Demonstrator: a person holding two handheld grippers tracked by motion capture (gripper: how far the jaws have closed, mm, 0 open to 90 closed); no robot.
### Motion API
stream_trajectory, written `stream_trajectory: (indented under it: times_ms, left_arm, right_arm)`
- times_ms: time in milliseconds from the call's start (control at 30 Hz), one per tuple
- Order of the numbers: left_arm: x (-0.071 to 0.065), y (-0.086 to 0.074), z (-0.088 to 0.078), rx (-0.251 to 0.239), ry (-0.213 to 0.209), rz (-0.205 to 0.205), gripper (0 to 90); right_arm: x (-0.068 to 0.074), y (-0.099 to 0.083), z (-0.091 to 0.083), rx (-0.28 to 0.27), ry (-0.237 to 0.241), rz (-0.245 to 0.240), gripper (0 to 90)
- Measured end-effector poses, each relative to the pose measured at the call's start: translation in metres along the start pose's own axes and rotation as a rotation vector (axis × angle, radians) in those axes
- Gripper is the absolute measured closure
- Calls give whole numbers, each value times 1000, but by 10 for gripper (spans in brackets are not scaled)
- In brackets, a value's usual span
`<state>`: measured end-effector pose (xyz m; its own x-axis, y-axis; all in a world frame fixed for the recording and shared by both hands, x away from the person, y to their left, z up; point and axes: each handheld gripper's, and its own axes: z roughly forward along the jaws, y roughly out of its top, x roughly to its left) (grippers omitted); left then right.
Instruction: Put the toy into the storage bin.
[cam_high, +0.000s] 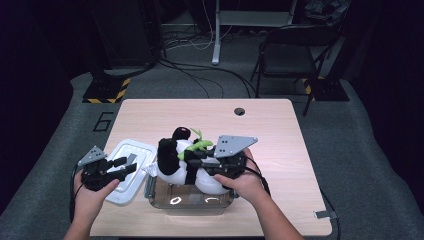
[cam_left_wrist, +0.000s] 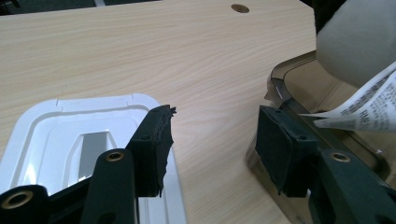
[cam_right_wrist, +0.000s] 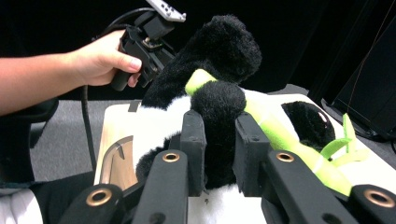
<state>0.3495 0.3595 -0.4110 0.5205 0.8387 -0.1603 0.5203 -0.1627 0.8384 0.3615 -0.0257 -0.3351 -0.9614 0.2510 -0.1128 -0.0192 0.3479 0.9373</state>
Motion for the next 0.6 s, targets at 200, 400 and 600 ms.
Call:
stream_trajectory:
  times_ms: [200, 400, 600]
  left_arm:
    - [0, 0, 0, -3, -1, 0, 457]
    - [0, 0, -1, -1, -1, -2, 457]
    - [0, 0, 0, -9, 1, -5, 457]
  right_arm:
    - [5, -1, 9, 33, 10, -23, 762]
    - [16, -8, 18, 50, 19, -59, 762]
    - [23, -15, 24, 64, 46, -69, 762]
